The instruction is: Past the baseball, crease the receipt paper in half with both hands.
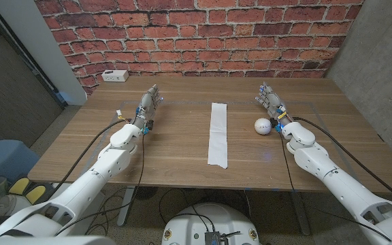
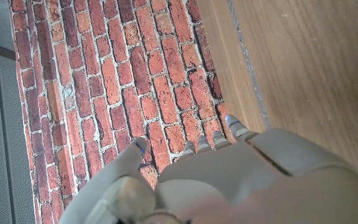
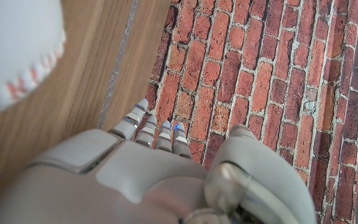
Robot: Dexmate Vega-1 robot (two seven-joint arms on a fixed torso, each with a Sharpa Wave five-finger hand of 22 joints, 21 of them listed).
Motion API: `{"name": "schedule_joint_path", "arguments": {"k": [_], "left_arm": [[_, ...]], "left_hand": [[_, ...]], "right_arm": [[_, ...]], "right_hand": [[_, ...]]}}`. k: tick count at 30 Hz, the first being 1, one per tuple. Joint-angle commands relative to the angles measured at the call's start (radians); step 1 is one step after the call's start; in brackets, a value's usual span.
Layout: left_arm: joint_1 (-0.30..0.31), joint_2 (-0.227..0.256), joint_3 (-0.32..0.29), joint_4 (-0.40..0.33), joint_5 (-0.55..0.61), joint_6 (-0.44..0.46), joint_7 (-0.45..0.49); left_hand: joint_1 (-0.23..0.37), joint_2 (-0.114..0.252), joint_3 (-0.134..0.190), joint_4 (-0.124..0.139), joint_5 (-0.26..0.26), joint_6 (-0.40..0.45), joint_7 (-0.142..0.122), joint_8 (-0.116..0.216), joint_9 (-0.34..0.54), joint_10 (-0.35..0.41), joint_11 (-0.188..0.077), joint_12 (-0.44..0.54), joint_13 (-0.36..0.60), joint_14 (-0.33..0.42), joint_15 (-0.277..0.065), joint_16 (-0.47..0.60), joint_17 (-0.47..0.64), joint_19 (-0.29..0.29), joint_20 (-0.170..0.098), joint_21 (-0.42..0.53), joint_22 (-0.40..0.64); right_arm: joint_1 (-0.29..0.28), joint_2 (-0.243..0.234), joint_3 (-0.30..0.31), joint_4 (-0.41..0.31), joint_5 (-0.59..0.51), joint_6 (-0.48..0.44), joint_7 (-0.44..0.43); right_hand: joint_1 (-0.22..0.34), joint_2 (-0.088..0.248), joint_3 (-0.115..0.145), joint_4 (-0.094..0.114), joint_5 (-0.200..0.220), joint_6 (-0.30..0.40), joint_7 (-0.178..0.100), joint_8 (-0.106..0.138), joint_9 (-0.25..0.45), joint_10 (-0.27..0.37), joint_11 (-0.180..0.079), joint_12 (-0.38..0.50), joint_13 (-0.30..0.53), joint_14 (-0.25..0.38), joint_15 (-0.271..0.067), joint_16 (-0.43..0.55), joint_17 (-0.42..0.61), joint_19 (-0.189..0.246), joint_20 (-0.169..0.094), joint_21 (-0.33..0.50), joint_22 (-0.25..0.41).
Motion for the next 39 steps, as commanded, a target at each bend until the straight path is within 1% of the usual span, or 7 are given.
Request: {"name": "schedule_joint_path", "arguments": {"k": [1, 4, 7, 11, 15, 25, 39], "left_arm": [[-0.012, 0.052, 0.049, -0.054, 0.179, 0.022, 0.114], [-0.013, 0.095, 0.078, -0.127, 0.306, 0.085, 0.206], [-0.021, 0.135, 0.109, -0.196, 0.425, 0.158, 0.266], [-0.038, 0.177, 0.147, -0.269, 0.545, 0.249, 0.29], [-0.055, 0.208, 0.181, -0.332, 0.646, 0.333, 0.292], [-0.108, 0.274, 0.301, -0.503, 0.97, 0.591, 0.242], [-0.114, 0.295, 0.355, -0.573, 1.139, 0.602, 0.161]], "left_hand": [[0.014, 0.062, 0.011, -0.012, 0.004, -0.005, 0.005, 0.023, 0.005, -0.006, 0.013, 0.022, 0.001, -0.025, 0.023, 0.01, 0.003, 0.02, 0.007, 0.005, 0.003], [0.047, 0.06, 0.024, -0.044, -0.007, 0.056, 0.008, 0.026, 0.007, 0.047, 0.04, 0.027, 0.002, 0.026, 0.075, 0.013, 0.002, 0.057, 0.048, 0.007, 0.005], [0.074, 0.063, 0.037, -0.068, -0.02, 0.113, 0.016, 0.029, 0.008, 0.106, 0.068, 0.036, 0.004, 0.083, 0.091, 0.019, 0.002, 0.073, 0.069, 0.004, 0.006], [0.091, 0.066, 0.047, -0.082, -0.029, 0.157, 0.013, 0.033, 0.008, 0.144, 0.084, 0.04, 0.004, 0.124, 0.094, 0.023, 0.003, 0.096, 0.088, 0.008, 0.008], [0.103, 0.064, 0.054, -0.092, -0.036, 0.198, 0.015, 0.037, 0.009, 0.175, 0.081, 0.044, 0.004, 0.15, 0.096, 0.022, 0.003, 0.113, 0.109, 0.011, 0.009], [0.117, 0.064, 0.066, -0.102, -0.046, 0.265, 0.008, 0.04, 0.01, 0.227, 0.069, 0.047, 0.005, 0.203, 0.078, 0.024, 0.004, 0.154, 0.125, 0.021, 0.012], [0.131, 0.064, 0.077, -0.116, -0.05, 0.311, -0.005, 0.039, 0.011, 0.266, 0.054, 0.047, 0.005, 0.24, 0.057, 0.022, 0.003, 0.176, 0.129, 0.026, 0.013]], "right_arm": [[0.004, -0.004, -0.008, -0.002, -0.019, -0.002, -0.009], [0.009, -0.006, -0.014, -0.002, -0.035, 0.001, -0.014], [0.015, -0.011, -0.023, -0.003, -0.054, 0.002, -0.017], [0.025, -0.011, -0.032, 0.002, -0.075, 0.005, -0.021], [0.032, -0.012, -0.039, 0.0, -0.087, 0.001, -0.024], [0.042, -0.027, -0.06, -0.019, -0.144, 0.008, -0.034], [0.022, -0.054, -0.072, -0.074, -0.212, 0.017, -0.069]], "right_hand": [[0.012, 0.0, 0.006, 0.001, 0.003, 0.007, 0.001, 0.006, 0.002, 0.014, 0.01, 0.006, 0.004, 0.01, 0.013, 0.01, 0.004, 0.018, 0.006, 0.007, 0.004], [0.021, 0.0, 0.017, -0.008, -0.003, 0.013, -0.004, 0.008, 0.002, 0.03, 0.021, 0.011, 0.005, 0.035, 0.036, 0.017, 0.005, 0.04, 0.03, 0.014, 0.005], [0.037, 0.005, 0.032, -0.021, -0.01, 0.029, -0.006, 0.013, 0.002, 0.05, 0.028, 0.016, 0.005, 0.06, 0.05, 0.023, 0.005, 0.058, 0.043, 0.02, 0.005], [0.054, 0.008, 0.048, -0.034, -0.017, 0.046, -0.009, 0.017, 0.002, 0.069, 0.036, 0.019, 0.005, 0.083, 0.055, 0.027, 0.005, 0.077, 0.05, 0.024, 0.006], [0.067, 0.011, 0.061, -0.044, -0.024, 0.059, -0.012, 0.019, 0.002, 0.085, 0.042, 0.022, 0.006, 0.099, 0.062, 0.03, 0.006, 0.087, 0.058, 0.026, 0.006], [0.079, 0.012, 0.086, -0.054, -0.044, 0.108, -0.016, 0.028, 0.003, 0.131, 0.046, 0.029, 0.007, 0.135, 0.079, 0.036, 0.01, 0.109, 0.073, 0.03, 0.008], [0.08, 0.012, 0.101, -0.056, -0.059, 0.137, -0.014, 0.03, 0.004, 0.164, 0.054, 0.033, 0.008, 0.167, 0.083, 0.042, 0.013, 0.122, 0.08, 0.031, 0.009]]}}
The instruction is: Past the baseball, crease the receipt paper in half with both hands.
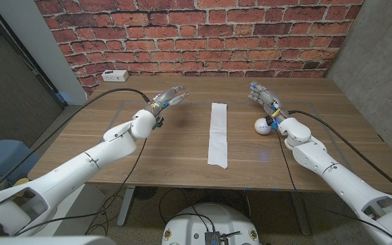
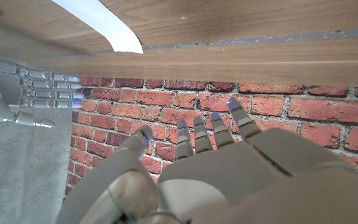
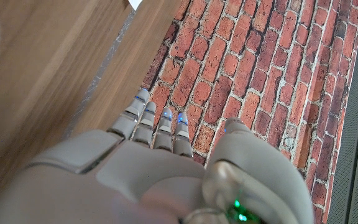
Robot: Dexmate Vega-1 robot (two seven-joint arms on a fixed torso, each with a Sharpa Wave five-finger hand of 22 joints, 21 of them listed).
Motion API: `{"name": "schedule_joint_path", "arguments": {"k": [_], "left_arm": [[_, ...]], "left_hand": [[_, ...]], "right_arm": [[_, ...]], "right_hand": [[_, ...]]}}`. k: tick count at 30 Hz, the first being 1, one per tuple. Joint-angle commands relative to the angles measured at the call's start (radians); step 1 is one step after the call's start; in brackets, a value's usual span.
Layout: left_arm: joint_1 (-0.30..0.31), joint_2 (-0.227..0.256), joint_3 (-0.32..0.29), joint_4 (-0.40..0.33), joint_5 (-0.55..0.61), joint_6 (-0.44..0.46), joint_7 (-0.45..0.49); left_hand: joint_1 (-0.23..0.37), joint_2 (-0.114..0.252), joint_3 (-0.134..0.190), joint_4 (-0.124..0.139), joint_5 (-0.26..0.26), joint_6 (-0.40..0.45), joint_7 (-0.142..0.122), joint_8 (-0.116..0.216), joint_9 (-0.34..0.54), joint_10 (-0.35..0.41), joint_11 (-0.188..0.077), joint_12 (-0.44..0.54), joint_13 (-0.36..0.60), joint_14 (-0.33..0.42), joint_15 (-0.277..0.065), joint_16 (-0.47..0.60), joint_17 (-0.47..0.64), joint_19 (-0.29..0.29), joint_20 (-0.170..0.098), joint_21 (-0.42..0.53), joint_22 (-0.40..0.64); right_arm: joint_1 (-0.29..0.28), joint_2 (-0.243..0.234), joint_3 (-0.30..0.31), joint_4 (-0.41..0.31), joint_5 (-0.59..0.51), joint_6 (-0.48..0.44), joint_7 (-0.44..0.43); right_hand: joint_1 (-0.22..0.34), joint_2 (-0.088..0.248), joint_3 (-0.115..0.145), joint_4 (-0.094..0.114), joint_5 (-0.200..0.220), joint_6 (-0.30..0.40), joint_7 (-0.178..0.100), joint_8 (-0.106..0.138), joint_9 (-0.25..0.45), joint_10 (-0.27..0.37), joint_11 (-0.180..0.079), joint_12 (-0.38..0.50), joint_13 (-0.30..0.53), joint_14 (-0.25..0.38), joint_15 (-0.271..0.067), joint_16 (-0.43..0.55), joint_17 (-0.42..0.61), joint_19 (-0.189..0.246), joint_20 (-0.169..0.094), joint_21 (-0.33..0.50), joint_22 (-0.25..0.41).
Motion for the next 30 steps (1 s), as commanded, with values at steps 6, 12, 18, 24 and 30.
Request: {"name": "schedule_joint_path", "arguments": {"k": [6, 12, 18, 24, 30], "left_arm": [[-0.004, 0.055, 0.059, -0.1, 0.221, -0.013, -0.098], [-0.001, 0.079, 0.058, -0.123, 0.253, -0.075, -0.16], [0.003, 0.101, 0.054, -0.145, 0.286, -0.146, -0.214], [0.022, 0.124, 0.038, -0.176, 0.309, -0.195, -0.265], [0.05, 0.146, 0.02, -0.207, 0.331, -0.229, -0.305]], "left_hand": [[0.02, 0.01, 0.006, -0.016, -0.003, 0.032, -0.003, 0.001, 0.002, 0.029, -0.006, 0.003, 0.005, 0.033, -0.009, 0.007, 0.003, 0.021, 0.001, 0.009, 0.004], [0.023, 0.009, 0.008, -0.02, -0.004, 0.035, -0.008, -0.002, 0.002, 0.029, -0.007, 0.0, 0.005, 0.039, -0.015, 0.005, 0.003, 0.025, -0.005, 0.01, 0.004], [0.023, 0.006, 0.008, -0.022, -0.006, 0.025, -0.015, -0.01, 0.003, 0.023, -0.008, -0.007, 0.006, 0.041, -0.022, 0.003, 0.004, 0.028, -0.014, 0.01, 0.005], [0.023, 0.005, 0.008, -0.022, -0.006, 0.025, -0.018, -0.012, 0.003, 0.022, -0.011, -0.009, 0.006, 0.042, -0.025, 0.002, 0.004, 0.03, -0.017, 0.011, 0.005], [0.023, 0.006, 0.01, -0.022, -0.006, 0.032, -0.019, -0.012, 0.003, 0.03, -0.017, -0.009, 0.006, 0.046, -0.03, 0.0, 0.005, 0.033, -0.02, 0.011, 0.006]], "right_arm": [[-0.041, -0.033, -0.009, -0.085, -0.067, 0.004, -0.048], [-0.076, -0.048, -0.002, -0.13, -0.078, -0.001, -0.07], [-0.123, -0.071, 0.014, -0.186, -0.093, 0.001, -0.1], [-0.175, -0.093, 0.033, -0.246, -0.111, -0.009, -0.141], [-0.218, -0.109, 0.046, -0.296, -0.149, -0.013, -0.186]], "right_hand": [[0.018, 0.005, 0.019, -0.006, -0.009, 0.016, -0.002, 0.002, 0.004, 0.015, 0.0, 0.006, 0.003, 0.014, -0.002, 0.005, 0.004, 0.014, 0.001, 0.008, 0.004], [0.021, 0.006, 0.023, -0.008, -0.011, 0.017, -0.003, 0.001, 0.004, 0.017, 0.0, 0.004, 0.003, 0.014, -0.003, 0.003, 0.004, 0.015, 0.001, 0.007, 0.004], [0.024, 0.006, 0.029, -0.01, -0.014, 0.019, -0.003, 0.0, 0.004, 0.018, -0.001, 0.003, 0.004, 0.014, -0.004, 0.002, 0.004, 0.015, 0.001, 0.006, 0.004], [0.025, 0.006, 0.033, -0.011, -0.017, 0.021, -0.004, -0.001, 0.004, 0.019, -0.001, 0.001, 0.004, 0.015, -0.003, 0.001, 0.005, 0.015, 0.001, 0.005, 0.005], [0.028, 0.009, 0.04, -0.013, -0.02, 0.026, -0.004, -0.001, 0.004, 0.026, -0.001, 0.002, 0.004, 0.018, -0.006, 0.001, 0.005, 0.017, -0.002, 0.005, 0.005]]}}
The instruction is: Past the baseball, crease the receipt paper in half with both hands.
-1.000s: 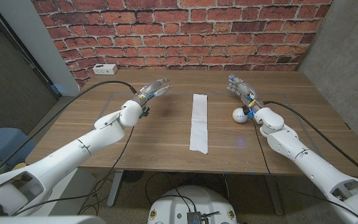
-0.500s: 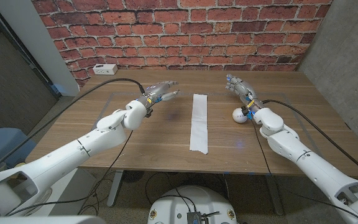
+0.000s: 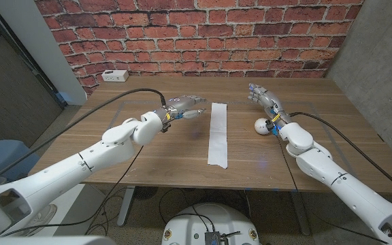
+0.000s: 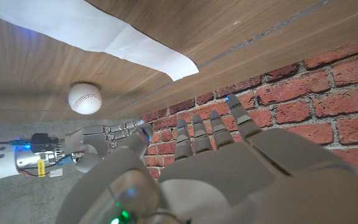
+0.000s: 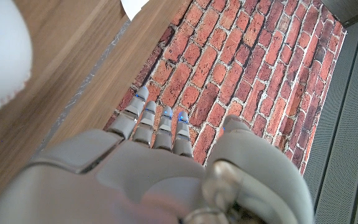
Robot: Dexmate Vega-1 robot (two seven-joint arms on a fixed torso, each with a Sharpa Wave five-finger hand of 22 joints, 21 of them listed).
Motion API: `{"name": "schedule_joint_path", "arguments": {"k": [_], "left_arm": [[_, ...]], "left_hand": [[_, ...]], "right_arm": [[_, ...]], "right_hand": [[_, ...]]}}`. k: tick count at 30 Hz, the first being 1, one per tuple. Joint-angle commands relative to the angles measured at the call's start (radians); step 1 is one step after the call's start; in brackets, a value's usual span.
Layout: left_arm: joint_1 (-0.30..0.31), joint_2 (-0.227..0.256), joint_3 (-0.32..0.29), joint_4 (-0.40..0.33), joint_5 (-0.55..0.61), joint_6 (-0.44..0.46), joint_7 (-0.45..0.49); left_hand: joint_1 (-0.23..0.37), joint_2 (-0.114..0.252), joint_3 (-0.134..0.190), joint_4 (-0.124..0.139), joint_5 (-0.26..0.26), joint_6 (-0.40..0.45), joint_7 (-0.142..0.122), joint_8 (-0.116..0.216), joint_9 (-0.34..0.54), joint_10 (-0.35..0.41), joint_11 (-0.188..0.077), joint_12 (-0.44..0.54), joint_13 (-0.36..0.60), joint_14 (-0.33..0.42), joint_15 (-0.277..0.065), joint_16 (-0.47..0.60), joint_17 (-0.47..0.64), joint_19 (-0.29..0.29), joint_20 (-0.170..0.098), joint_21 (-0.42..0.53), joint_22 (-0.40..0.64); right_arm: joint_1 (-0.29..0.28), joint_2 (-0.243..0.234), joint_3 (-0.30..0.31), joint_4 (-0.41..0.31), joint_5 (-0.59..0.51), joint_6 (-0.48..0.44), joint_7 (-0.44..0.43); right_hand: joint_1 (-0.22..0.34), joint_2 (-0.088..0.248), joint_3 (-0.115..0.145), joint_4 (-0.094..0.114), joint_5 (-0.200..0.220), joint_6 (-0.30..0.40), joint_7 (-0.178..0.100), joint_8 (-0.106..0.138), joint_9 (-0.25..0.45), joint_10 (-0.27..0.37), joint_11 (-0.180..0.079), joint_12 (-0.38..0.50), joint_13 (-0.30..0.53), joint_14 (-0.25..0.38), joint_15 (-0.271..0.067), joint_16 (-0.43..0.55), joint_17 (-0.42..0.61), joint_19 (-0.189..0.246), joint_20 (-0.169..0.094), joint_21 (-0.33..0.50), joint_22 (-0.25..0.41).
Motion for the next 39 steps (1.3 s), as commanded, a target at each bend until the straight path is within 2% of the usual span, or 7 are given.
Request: {"name": "schedule_joint_path", "arguments": {"k": [1, 11, 18, 27, 30, 34, 39], "left_arm": [[0.045, 0.047, -0.032, -0.064, 0.056, -0.087, -0.091], [0.077, 0.054, -0.053, -0.082, 0.081, -0.14, -0.127], [0.079, 0.047, -0.057, -0.073, 0.086, -0.181, -0.157], [0.057, 0.027, -0.045, -0.052, 0.073, -0.209, -0.243], [0.051, 0.019, -0.04, -0.041, 0.068, -0.218, -0.262], [0.042, 0.01, -0.035, -0.027, 0.049, -0.228, -0.291], [0.022, -0.006, -0.022, -0.009, 0.03, -0.233, -0.334]], "left_hand": [[0.008, 0.006, 0.005, -0.006, -0.002, 0.008, -0.005, 0.001, 0.004, 0.008, -0.012, -0.005, 0.002, 0.005, -0.007, 0.0, 0.005, 0.003, 0.0, 0.004, 0.004], [0.009, 0.021, 0.019, 0.003, -0.002, 0.068, -0.013, 0.011, 0.004, 0.051, -0.03, -0.001, 0.002, 0.017, -0.012, -0.003, 0.007, 0.005, 0.003, 0.003, 0.006], [0.008, 0.016, 0.028, 0.006, -0.003, 0.137, -0.027, 0.021, 0.006, 0.112, -0.008, 0.01, 0.004, 0.03, -0.013, -0.004, 0.006, 0.007, 0.005, 0.002, 0.006], [-0.004, 0.033, 0.043, 0.036, -0.002, 0.189, 0.008, 0.022, 0.011, 0.163, 0.024, 0.016, 0.008, 0.062, 0.004, 0.002, 0.011, 0.008, 0.019, 0.0, 0.008], [-0.015, 0.03, 0.048, 0.061, -0.001, 0.236, 0.022, 0.03, 0.014, 0.205, 0.022, 0.026, 0.011, 0.069, 0.004, 0.001, 0.012, 0.006, 0.02, -0.001, 0.008], [-0.038, 0.02, 0.044, 0.094, 0.0, 0.283, 0.047, 0.036, 0.016, 0.258, -0.009, 0.037, 0.013, 0.084, -0.001, 0.004, 0.014, 0.001, 0.02, -0.004, 0.008], [-0.046, 0.02, 0.043, 0.105, 0.002, 0.305, 0.046, 0.04, 0.016, 0.274, -0.011, 0.039, 0.013, 0.086, 0.001, 0.003, 0.014, -0.003, 0.023, -0.006, 0.008]], "right_arm": [[-0.09, -0.037, 0.028, -0.106, -0.063, -0.013, -0.086], [-0.132, -0.047, 0.031, -0.169, -0.135, -0.027, -0.136], [-0.147, -0.045, 0.032, -0.191, -0.167, -0.028, -0.155], [-0.168, -0.05, 0.041, -0.21, -0.188, -0.033, -0.168], [-0.172, -0.05, 0.041, -0.217, -0.198, -0.041, -0.173], [-0.172, -0.052, 0.038, -0.224, -0.217, -0.048, -0.177], [-0.167, -0.048, 0.035, -0.23, -0.22, -0.058, -0.173]], "right_hand": [[0.011, 0.0, 0.012, -0.001, -0.006, 0.011, 0.001, -0.001, 0.005, 0.014, 0.001, 0.002, 0.004, 0.015, -0.002, 0.001, 0.006, 0.009, -0.005, 0.005, 0.005], [0.025, 0.004, 0.031, -0.01, -0.012, 0.02, -0.001, -0.002, 0.005, 0.026, -0.004, 0.002, 0.004, 0.021, -0.008, 0.0, 0.006, 0.013, -0.012, 0.005, 0.005], [0.036, 0.004, 0.043, -0.017, -0.016, 0.026, -0.002, -0.003, 0.005, 0.028, -0.007, 0.0, 0.004, 0.025, -0.012, -0.001, 0.005, 0.016, -0.014, 0.005, 0.005], [0.045, 0.003, 0.055, -0.023, -0.02, 0.028, -0.001, -0.005, 0.005, 0.029, -0.01, -0.003, 0.004, 0.027, -0.013, -0.003, 0.005, 0.018, -0.015, 0.004, 0.005], [0.047, 0.004, 0.059, -0.024, -0.022, 0.029, -0.002, -0.005, 0.005, 0.032, -0.009, -0.003, 0.004, 0.029, -0.016, -0.003, 0.005, 0.018, -0.017, 0.004, 0.005], [0.049, 0.005, 0.065, -0.025, -0.023, 0.03, -0.003, -0.006, 0.005, 0.033, -0.01, -0.004, 0.005, 0.029, -0.017, -0.004, 0.006, 0.019, -0.018, 0.004, 0.005], [0.053, 0.005, 0.07, -0.027, -0.025, 0.032, -0.003, -0.006, 0.005, 0.035, -0.012, -0.004, 0.005, 0.03, -0.017, -0.004, 0.006, 0.02, -0.02, 0.004, 0.005]]}}
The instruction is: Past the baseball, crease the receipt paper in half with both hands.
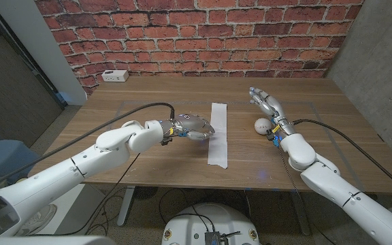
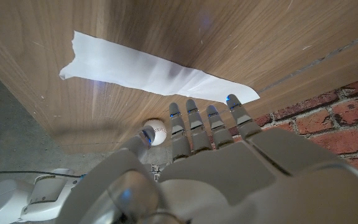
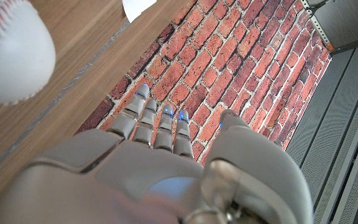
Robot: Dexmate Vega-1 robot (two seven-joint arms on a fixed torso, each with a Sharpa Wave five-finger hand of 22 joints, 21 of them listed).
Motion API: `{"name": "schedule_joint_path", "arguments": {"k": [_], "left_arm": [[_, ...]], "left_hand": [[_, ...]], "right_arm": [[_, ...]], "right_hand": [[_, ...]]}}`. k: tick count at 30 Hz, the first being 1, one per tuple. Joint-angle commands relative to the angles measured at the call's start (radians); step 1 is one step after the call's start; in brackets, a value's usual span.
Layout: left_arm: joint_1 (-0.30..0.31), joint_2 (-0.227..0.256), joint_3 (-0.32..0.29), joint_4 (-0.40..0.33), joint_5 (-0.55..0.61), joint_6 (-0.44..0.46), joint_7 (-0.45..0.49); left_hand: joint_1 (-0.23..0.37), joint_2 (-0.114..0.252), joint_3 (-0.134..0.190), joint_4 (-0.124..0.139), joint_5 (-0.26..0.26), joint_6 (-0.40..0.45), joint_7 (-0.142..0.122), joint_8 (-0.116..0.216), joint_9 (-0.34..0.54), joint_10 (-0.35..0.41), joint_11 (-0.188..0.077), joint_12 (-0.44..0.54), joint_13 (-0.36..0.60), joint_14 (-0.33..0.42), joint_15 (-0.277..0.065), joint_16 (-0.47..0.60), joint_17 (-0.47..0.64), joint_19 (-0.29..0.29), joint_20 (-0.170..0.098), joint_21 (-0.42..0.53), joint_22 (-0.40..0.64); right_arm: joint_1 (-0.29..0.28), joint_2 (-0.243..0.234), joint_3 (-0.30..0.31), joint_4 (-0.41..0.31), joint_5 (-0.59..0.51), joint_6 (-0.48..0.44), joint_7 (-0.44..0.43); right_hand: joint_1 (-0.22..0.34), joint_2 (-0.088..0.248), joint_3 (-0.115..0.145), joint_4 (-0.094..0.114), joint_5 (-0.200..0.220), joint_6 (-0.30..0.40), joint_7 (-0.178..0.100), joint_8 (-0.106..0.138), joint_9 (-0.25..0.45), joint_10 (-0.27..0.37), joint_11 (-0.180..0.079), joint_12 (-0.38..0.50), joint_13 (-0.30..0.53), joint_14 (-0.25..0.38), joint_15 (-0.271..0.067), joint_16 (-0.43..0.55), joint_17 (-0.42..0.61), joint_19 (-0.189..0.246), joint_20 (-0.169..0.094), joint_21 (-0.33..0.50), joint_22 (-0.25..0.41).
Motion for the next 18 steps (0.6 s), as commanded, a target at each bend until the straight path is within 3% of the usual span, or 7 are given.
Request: {"name": "schedule_joint_path", "arguments": {"k": [1, 9, 18], "left_arm": [[-0.035, -0.034, 0.025, 0.041, -0.033, -0.027, -0.094], [-0.071, -0.051, 0.051, 0.054, -0.032, -0.028, -0.161], [-0.104, -0.069, 0.076, 0.061, -0.023, -0.023, -0.222]], "left_hand": [[-0.009, 0.041, 0.009, 0.016, 0.007, 0.03, 0.004, 0.008, 0.001, 0.017, 0.001, 0.006, 0.004, 0.011, 0.002, 0.003, 0.004, -0.006, 0.012, -0.003, 0.006], [0.012, 0.053, 0.042, 0.003, 0.008, 0.067, 0.012, 0.01, 0.001, 0.026, 0.002, -0.001, 0.004, 0.01, 0.004, -0.004, -0.003, -0.019, 0.016, -0.009, 0.005], [0.001, 0.041, 0.055, 0.024, 0.004, 0.144, 0.029, 0.022, 0.001, 0.073, 0.01, 0.004, 0.004, 0.016, 0.0, -0.003, 0.0, -0.022, 0.013, -0.012, 0.006]], "right_arm": [[-0.003, 0.001, -0.004, -0.022, -0.035, -0.02, -0.009], [-0.002, 0.004, -0.002, -0.024, -0.026, -0.026, -0.003], [-0.006, -0.001, 0.003, -0.03, -0.019, -0.041, -0.002]], "right_hand": [[0.012, 0.001, 0.012, 0.0, -0.003, 0.011, 0.003, -0.002, 0.005, 0.008, -0.003, -0.005, 0.005, 0.007, -0.006, -0.004, 0.002, 0.006, -0.006, 0.003, 0.005], [0.014, 0.0, 0.019, -0.001, -0.006, 0.012, 0.004, -0.004, 0.005, 0.01, -0.002, -0.006, 0.005, 0.008, -0.005, -0.005, 0.003, 0.008, -0.009, 0.003, 0.005], [0.014, -0.002, 0.026, 0.0, -0.009, 0.014, 0.004, -0.005, 0.005, 0.011, 0.001, -0.008, 0.005, 0.009, -0.005, -0.006, 0.004, 0.01, -0.011, 0.003, 0.005]]}}
